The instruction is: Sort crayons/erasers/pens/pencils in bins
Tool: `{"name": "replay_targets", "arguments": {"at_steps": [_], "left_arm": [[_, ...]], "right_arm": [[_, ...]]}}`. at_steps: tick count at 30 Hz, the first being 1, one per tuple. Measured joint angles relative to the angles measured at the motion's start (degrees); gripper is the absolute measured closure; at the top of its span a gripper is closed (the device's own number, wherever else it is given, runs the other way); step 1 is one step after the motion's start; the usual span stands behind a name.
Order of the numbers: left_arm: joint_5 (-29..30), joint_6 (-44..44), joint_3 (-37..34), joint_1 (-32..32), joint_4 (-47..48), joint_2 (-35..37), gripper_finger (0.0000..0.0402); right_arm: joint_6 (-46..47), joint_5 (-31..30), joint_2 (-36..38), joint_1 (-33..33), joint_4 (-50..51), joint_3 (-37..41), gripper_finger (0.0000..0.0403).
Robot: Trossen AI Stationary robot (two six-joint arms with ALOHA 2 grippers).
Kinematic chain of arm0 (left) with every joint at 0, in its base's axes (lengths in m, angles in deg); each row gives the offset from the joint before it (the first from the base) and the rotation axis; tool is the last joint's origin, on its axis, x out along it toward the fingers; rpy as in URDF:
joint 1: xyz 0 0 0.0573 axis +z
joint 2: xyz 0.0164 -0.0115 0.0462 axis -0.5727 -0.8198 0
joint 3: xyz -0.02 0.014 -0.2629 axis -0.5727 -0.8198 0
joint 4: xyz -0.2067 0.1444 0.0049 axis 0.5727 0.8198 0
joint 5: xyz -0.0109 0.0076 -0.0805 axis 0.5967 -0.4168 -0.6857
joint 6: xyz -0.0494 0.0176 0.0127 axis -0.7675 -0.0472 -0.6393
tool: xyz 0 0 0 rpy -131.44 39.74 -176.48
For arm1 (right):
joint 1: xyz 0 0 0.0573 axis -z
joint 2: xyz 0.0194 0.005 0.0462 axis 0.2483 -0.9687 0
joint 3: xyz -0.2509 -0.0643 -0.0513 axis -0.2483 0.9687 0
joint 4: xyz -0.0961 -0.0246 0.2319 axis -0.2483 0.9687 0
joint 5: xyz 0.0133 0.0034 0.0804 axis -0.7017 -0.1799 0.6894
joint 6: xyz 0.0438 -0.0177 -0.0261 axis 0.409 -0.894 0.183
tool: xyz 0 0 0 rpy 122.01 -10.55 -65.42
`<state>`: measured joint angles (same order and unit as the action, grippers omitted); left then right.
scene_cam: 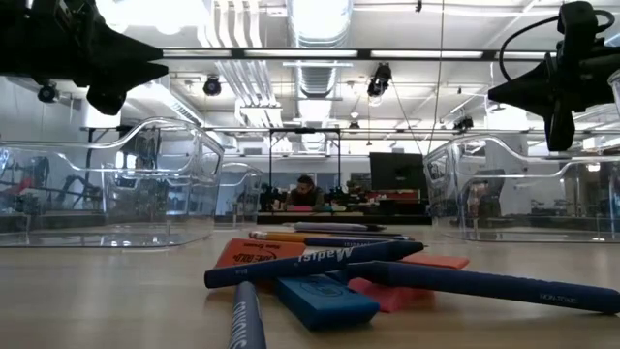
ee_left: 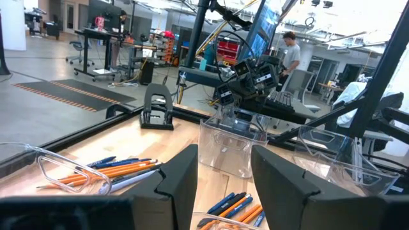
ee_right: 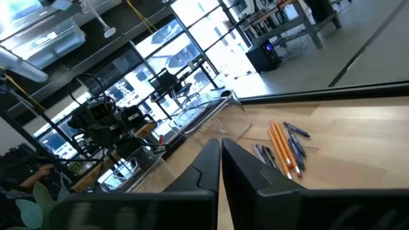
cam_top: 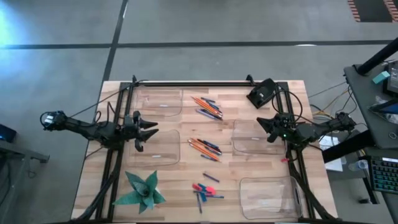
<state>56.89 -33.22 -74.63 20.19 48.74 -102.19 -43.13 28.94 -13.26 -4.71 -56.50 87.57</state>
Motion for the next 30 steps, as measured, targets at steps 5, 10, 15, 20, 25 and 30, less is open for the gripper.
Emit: {"name": "replay_targets", "arguments": {"at_steps": [5, 10, 15, 20, 25, 30], "left_arm": [[0.0, 0.0, 0.0, 0.0, 0.0, 0.0, 0.0269], [0.0, 0.0, 0.0, 0.0, 0.0, 0.0, 0.0269], [0.0, 0.0, 0.0, 0.0, -0.3, 0.0, 0.0269], [0.0, 0.0, 0.0, 0.0, -5.7, -0.3, 0.0269], [-0.3, 3.7, 0.0, 0.0, -18.9, -1.1, 0.0269], [0.4, 10.5, 0.0, 0.0, -28.0, -1.2, 0.0269]], "right_arm": [[0.0, 0.0, 0.0, 0.0, 0.0, 0.0, 0.0394], [0.0, 0.0, 0.0, 0.0, 0.0, 0.0, 0.0394], [0.0, 0.0, 0.0, 0.0, 0.0, 0.0, 0.0394], [0.0, 0.0, 0.0, 0.0, 0.0, 0.0, 0.0394], [0.0, 0.0, 0.0, 0.0, 0.0, 0.0, 0.0394], [0.0, 0.0, 0.0, 0.0, 0.0, 0.0, 0.0394]]}}
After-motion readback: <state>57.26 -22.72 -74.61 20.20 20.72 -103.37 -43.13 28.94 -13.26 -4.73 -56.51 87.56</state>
